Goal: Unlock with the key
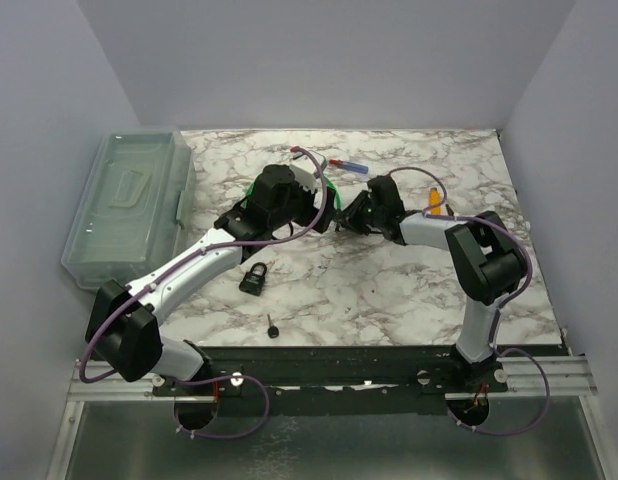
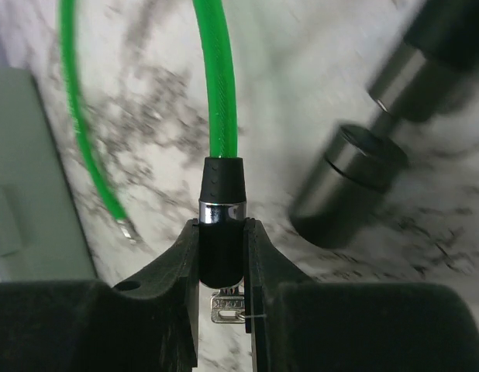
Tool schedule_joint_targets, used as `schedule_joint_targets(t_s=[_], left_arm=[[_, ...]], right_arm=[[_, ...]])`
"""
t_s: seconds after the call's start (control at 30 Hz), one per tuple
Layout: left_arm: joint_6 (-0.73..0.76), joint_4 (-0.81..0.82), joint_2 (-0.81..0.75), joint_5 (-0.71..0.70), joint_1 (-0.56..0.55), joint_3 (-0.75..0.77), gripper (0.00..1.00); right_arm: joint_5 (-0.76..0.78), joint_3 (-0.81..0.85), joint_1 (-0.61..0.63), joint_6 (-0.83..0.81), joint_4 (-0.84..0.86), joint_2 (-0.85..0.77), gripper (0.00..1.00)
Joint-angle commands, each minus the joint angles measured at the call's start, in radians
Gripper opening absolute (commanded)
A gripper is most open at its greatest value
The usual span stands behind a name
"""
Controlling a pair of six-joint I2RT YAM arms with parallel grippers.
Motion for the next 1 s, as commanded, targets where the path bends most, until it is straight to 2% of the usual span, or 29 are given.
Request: schedule_joint_targets(t_s=[0.0,0.17,0.4,0.53,0.63,0.73,0.8,0.97], left_arm=[[-0.035,-0.008,0.014,-0.09,0.019,0.033,0.89],[-0.035,-0.008,0.028,-0.093,0.019,0.032,0.87],[-0.026,-0.008,0.034,-0.112,0.019,0.029,0.86],[-0.025,-0.008,0.033,-0.133,0.019,0.029,0.85],[-0.024,-0.008,0.034,-0.143,0.019,0.028,0.85],[-0.023,-0.008,0.034,-0.156,0.018,0.027,0.85],[-0.019,-0.008,0.033,-0.163,0.019,0.027,0.85],[-0.016,-0.007,0.033,-0.189,0.019,0.026,0.85]], right_arm=[[-0.056,-0.103,0.023,0.028,0.088,-0.052,0.0],[-0.073,-0.145,0.024,0.026,0.103,-0.05,0.01],[-0.091,-0.088,0.024,-0.009,0.053,-0.039,0.12],[-0.102,-0.062,0.024,-0.016,0.036,-0.024,0.35],[-0.11,-0.066,0.023,-0.017,0.065,-0.022,0.46],[-0.103,-0.041,0.024,-0.034,0.055,-0.016,0.62],[-0.095,-0.017,0.024,-0.048,0.037,-0.011,0.67],[-0.087,0.038,0.023,-0.112,-0.004,-0.029,0.73]])
